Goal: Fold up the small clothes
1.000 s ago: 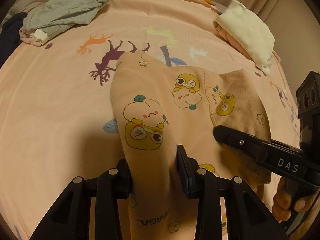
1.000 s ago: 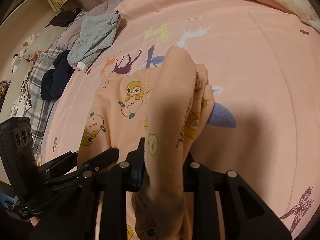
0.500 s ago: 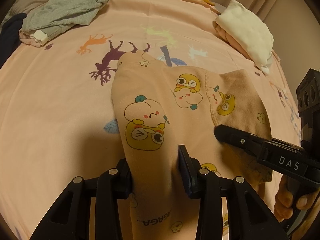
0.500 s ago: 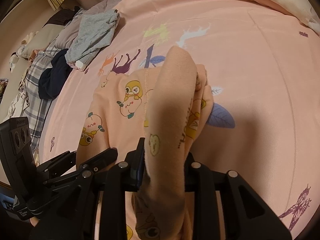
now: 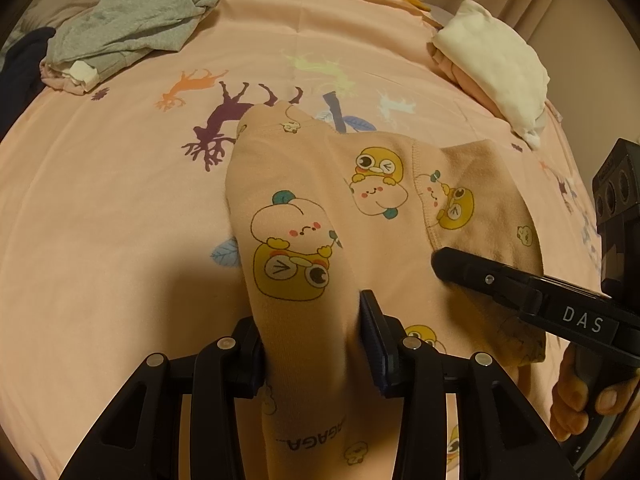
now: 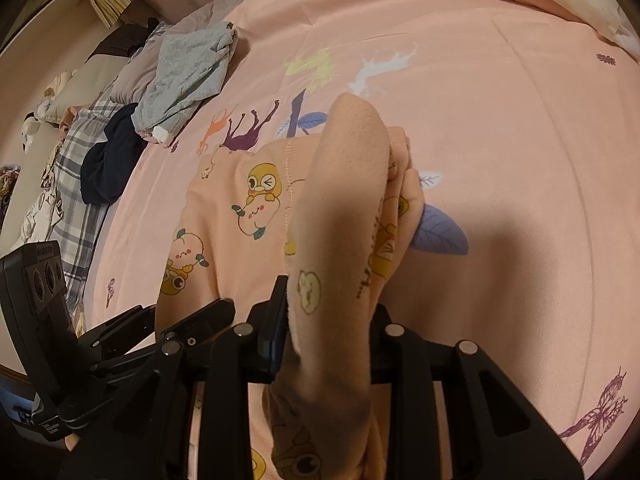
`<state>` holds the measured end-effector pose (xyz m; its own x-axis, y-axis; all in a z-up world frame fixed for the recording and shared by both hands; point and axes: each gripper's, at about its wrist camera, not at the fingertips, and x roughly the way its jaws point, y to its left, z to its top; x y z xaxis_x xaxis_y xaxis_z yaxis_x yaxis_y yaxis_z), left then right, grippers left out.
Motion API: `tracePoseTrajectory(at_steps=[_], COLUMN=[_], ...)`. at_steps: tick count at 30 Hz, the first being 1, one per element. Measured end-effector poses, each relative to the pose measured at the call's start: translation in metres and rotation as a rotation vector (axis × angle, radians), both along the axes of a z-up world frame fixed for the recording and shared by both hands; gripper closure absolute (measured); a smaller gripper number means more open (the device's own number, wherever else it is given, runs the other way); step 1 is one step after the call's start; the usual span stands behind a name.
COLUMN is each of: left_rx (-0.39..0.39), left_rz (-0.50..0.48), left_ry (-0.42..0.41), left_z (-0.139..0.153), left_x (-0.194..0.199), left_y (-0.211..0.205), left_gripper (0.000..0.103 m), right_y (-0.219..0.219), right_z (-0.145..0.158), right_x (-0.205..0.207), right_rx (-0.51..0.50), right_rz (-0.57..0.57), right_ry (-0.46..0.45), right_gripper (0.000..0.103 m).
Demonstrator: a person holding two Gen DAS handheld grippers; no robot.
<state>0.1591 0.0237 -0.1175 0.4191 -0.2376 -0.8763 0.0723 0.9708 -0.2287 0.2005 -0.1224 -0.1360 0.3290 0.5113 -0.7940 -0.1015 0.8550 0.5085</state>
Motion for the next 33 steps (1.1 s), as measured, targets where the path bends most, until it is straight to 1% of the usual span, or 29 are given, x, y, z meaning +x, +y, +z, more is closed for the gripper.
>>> tracePoseTrajectory(at_steps=[12,25,30,33], left_rx=[0.015,0.029,0.024,0.016], left_rz=[0.004,0.012,0.016,0.021], left_ry=[0.004,0.008,0.014,0.018], left_z=[0.0,0.0,0.0,-0.001], left_x=[0.0,-0.002,-0.002,-0.002], left_y=[-0.001,0.0,0.002,0.004], left_gripper=[0.06,0.057,0.056,0.053], right_y=[-0.007,-0.011,-0.013,-0.014], right_z=[-0.002,-0.004,-0.004,-0.005], right_x=[-0.001,0.0,0.0,0.001], right_rx=[0.035,0.066,0.078,0.084], right_rz=[0.002,-0.01,-0.013,-0.013], right_ry=[0.0,0.01,0.014,0.015], right_gripper=[0.075,0.072,0.07,0.07])
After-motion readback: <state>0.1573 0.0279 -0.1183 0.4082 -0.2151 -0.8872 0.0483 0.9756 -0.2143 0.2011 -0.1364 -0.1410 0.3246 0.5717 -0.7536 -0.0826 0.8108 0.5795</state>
